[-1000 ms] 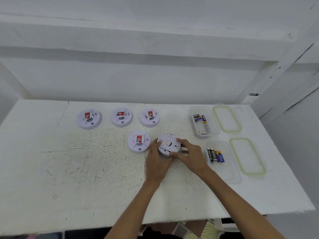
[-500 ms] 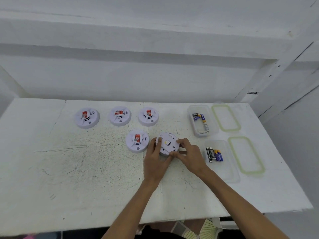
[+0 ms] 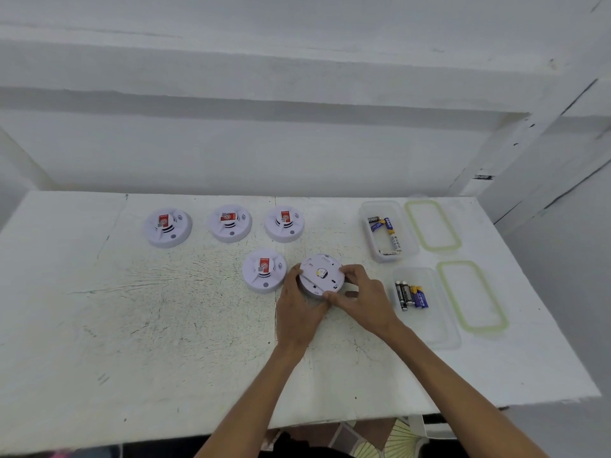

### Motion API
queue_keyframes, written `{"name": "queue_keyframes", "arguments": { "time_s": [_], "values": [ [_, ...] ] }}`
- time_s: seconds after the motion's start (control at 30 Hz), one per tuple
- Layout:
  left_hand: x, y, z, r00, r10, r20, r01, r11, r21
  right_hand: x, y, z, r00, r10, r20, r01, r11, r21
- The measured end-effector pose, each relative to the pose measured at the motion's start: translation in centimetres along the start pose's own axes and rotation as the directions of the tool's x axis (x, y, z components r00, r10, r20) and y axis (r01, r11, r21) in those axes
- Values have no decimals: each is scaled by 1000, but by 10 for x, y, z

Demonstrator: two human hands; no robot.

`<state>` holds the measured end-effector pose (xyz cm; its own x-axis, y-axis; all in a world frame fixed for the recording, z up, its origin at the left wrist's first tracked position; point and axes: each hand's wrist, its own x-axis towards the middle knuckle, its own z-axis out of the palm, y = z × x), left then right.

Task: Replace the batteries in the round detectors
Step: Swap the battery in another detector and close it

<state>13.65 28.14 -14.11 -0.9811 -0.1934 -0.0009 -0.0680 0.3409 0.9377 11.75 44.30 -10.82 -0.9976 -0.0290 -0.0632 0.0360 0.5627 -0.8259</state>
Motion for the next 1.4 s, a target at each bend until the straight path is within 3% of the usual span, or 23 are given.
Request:
{"name": "queue_keyframes", "arguments": {
  "time_s": [0.37,0.5,0.73,0.93,1.03,1.17,1.4],
  "values": [
    [2,-1,0,1000,-14,26,14,1000,12,3,-3,6,999,34,-17,-35,996,-76],
    [1,-1,1,999,-28,16,28,1000,-13,1,-11,3,1000,28,10,-25,969,-246],
    [2,1,0,997,-78,28,79,995,-56,13,-41,19,985,132,-114,-170,865,-472],
    [4,-5,0,998,-38,59,38,999,10,13,-46,25,990,90,-109,-137,791,-597],
    [3,-4,0,998,-26,51,27,999,-22,14,-41,18,996,71,-54,-89,832,-547],
    [4,5,-4,999,-48,-19,45,988,-147,8,-27,2,995,-63,73,79,969,-236],
    [3,7,-6,997,-30,-78,8,965,-262,8,-2,-3,958,-268,105,279,953,-115]
  ]
}}
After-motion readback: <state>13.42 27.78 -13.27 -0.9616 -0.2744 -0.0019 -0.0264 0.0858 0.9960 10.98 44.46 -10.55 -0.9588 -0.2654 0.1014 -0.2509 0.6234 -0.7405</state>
